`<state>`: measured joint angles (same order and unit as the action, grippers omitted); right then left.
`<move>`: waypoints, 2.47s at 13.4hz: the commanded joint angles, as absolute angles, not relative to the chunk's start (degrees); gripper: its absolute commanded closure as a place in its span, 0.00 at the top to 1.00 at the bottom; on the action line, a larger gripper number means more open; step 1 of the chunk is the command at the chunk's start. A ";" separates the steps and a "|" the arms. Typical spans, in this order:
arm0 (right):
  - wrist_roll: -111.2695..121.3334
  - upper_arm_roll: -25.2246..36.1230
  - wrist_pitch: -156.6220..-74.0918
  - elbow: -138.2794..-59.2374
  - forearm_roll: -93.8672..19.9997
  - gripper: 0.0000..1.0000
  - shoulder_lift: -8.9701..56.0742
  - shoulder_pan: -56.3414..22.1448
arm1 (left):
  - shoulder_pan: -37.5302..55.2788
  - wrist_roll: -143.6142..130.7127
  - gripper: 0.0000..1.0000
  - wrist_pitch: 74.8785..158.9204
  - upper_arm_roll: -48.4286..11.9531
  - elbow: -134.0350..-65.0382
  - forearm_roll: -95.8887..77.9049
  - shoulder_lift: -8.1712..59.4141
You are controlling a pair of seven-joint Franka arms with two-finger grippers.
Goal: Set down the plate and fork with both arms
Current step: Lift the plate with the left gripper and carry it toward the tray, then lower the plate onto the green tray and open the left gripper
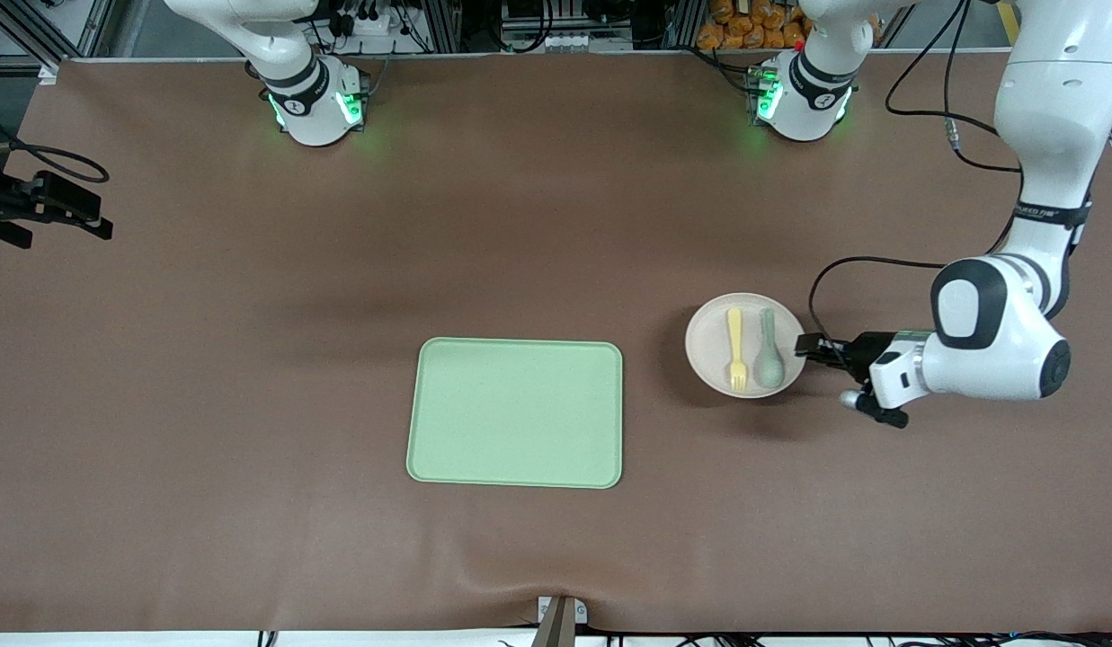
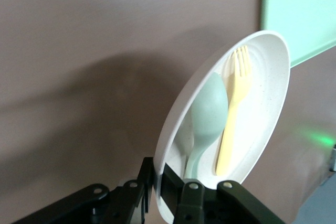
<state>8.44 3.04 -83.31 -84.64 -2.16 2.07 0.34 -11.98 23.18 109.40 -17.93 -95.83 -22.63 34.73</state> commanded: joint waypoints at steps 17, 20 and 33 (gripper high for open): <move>8.26 2.29 -84.11 -84.73 -2.46 1.00 2.37 3.25 | 9.04 2.20 0.00 122.77 -18.11 -73.66 -30.67 53.08; 8.96 2.29 -86.48 -84.99 -2.46 1.00 2.55 4.22 | 10.28 2.29 0.00 124.88 -18.11 -71.63 -30.67 54.58; 8.88 2.02 -85.08 -84.90 -2.64 1.00 5.27 5.62 | 14.94 3.78 0.00 133.41 -17.58 -70.31 -30.76 57.92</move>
